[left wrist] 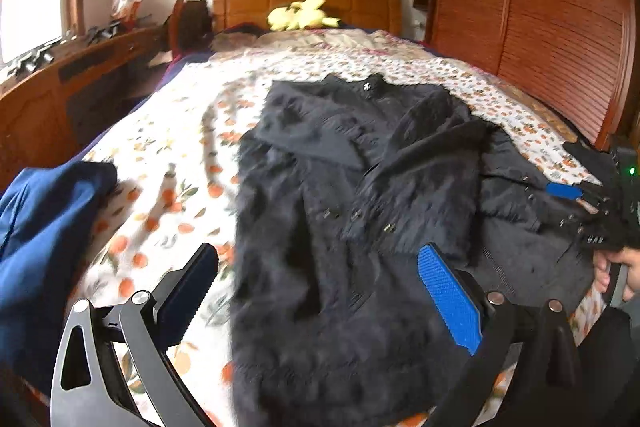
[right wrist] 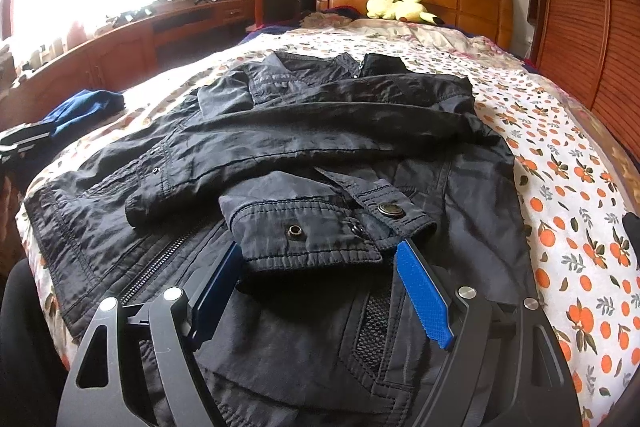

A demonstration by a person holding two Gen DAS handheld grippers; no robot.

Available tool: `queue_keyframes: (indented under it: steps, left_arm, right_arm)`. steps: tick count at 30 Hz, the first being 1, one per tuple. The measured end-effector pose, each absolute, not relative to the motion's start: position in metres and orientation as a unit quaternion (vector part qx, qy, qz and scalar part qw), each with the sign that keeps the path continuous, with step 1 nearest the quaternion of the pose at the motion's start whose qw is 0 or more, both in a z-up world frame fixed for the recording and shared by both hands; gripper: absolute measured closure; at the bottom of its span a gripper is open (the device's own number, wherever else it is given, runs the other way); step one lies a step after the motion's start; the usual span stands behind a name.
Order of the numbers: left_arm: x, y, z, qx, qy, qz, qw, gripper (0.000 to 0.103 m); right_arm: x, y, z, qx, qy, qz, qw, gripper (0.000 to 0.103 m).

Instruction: Fold large clothes

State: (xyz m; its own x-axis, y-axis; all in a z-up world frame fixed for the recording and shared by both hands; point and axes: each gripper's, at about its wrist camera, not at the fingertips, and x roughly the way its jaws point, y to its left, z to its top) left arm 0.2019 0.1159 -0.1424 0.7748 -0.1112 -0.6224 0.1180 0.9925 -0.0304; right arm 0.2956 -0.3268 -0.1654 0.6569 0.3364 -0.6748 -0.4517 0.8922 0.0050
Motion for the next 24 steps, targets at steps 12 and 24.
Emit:
queue_keyframes:
  steps: [12, 24]
  left_arm:
    - [0.175, 0.147, -0.164, -0.012, 0.345, -0.047, 0.937, 0.002]
    - [0.152, 0.150, -0.172, -0.031, 0.350, -0.066, 0.934, 0.002]
  right_arm:
    - [0.285, -0.340, -0.161, -0.092, 0.347, 0.187, 0.914, 0.026]
    - [0.242, -0.427, -0.145, -0.078, 0.374, 0.117, 0.917, 0.026]
